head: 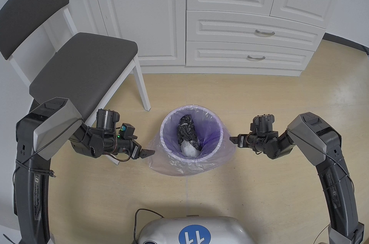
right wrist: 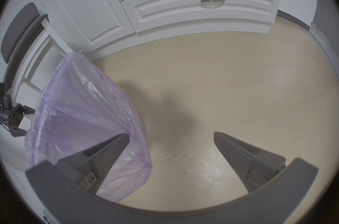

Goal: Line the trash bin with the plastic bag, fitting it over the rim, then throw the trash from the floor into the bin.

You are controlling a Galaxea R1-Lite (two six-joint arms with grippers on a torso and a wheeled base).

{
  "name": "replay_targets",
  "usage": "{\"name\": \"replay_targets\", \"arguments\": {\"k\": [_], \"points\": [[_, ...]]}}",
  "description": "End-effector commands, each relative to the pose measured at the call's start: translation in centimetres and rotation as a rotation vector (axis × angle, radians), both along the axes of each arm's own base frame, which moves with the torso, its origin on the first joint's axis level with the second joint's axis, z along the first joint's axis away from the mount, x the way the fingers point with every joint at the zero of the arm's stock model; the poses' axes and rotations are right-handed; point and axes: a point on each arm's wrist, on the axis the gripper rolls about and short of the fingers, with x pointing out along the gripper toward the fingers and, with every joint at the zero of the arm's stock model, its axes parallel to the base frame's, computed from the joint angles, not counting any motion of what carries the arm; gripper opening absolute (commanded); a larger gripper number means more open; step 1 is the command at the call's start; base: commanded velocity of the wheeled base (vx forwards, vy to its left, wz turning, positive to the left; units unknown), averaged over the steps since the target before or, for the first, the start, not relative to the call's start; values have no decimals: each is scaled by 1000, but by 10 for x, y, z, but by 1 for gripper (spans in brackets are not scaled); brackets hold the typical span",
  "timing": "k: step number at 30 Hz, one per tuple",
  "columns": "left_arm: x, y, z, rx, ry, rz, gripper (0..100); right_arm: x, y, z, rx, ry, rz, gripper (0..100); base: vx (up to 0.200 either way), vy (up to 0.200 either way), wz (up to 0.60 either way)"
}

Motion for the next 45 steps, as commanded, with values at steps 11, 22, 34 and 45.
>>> {"name": "replay_targets", "arguments": {"k": [11, 22, 34, 45], "points": [[12, -8, -2, 37, 75, -175, 100, 0, -4, -1, 2, 4, -2, 100, 0, 0, 0], [36, -27, -12, 77, 206, -236, 100, 3, -13, 0, 16, 4, 0, 100, 0, 0, 0], [47, -48, -31, 91, 288, -275, 100, 5, -18, -4, 10, 7, -6, 100, 0, 0, 0], [54, -28, -41, 78, 280, -223, 0, 6, -18, -5, 6, 4, -5, 100, 0, 0, 0]]}}
